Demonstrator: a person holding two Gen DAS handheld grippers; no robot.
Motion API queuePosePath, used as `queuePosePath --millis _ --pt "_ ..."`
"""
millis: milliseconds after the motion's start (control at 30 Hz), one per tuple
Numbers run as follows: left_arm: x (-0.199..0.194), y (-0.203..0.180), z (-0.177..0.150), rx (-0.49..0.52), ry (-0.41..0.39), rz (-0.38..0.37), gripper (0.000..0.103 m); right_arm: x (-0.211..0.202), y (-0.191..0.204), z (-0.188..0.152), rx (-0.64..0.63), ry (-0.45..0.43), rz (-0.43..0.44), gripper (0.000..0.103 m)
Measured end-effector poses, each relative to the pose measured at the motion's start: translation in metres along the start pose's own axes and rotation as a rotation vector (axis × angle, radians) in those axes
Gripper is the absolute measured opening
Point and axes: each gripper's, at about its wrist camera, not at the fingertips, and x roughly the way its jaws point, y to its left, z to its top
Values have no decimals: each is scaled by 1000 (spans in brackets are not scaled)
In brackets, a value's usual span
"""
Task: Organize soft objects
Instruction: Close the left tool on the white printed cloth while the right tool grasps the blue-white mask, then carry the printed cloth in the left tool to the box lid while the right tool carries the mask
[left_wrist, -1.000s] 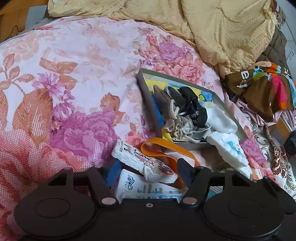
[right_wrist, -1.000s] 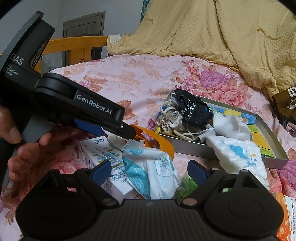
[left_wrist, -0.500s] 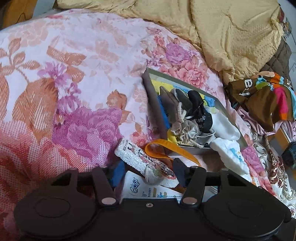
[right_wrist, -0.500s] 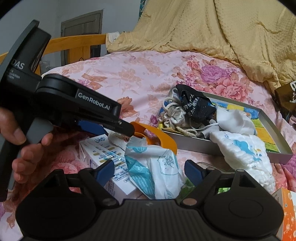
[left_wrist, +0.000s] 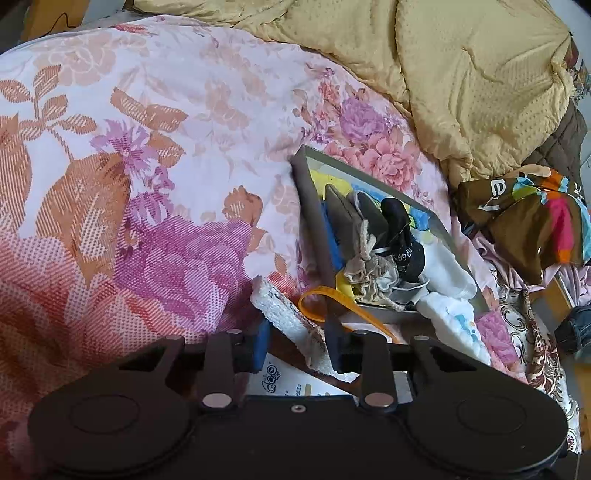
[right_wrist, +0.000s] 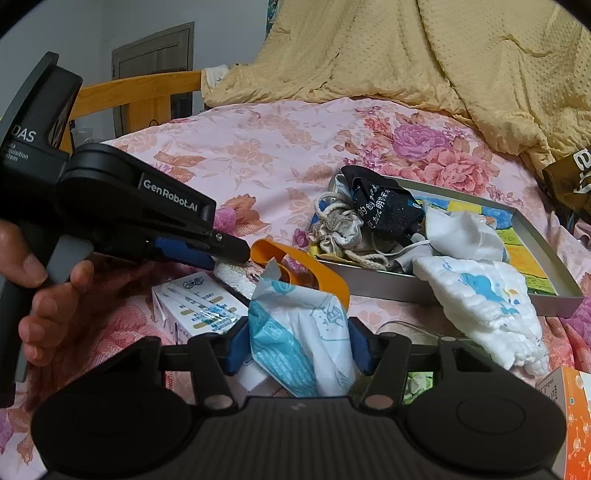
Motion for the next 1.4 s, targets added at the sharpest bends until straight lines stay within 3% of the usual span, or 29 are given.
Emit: queuePosePath --millis 167,333,633,1067,1267,1400 --pt "6 4 0 -13 7 3 33 -1 2 0 -4 -5 -7 57" --pt "5 2 1 -5 -1 -2 25 -3 7 3 -19 -20 -24 49" --pt "-5 -4 2 12 -37 4 20 -8 13 9 -28 -42 -44 47" --pt "-55 -22 6 11 -114 18 11 -51 13 19 -11 -127 -96 46" --pt "-65 -25 12 -44 -148 9 11 -59 2 43 7 -116 -87 46" --pt "-73 -30 18 -56 -213 -53 11 -56 -6 66 -34 -136 -86 46"
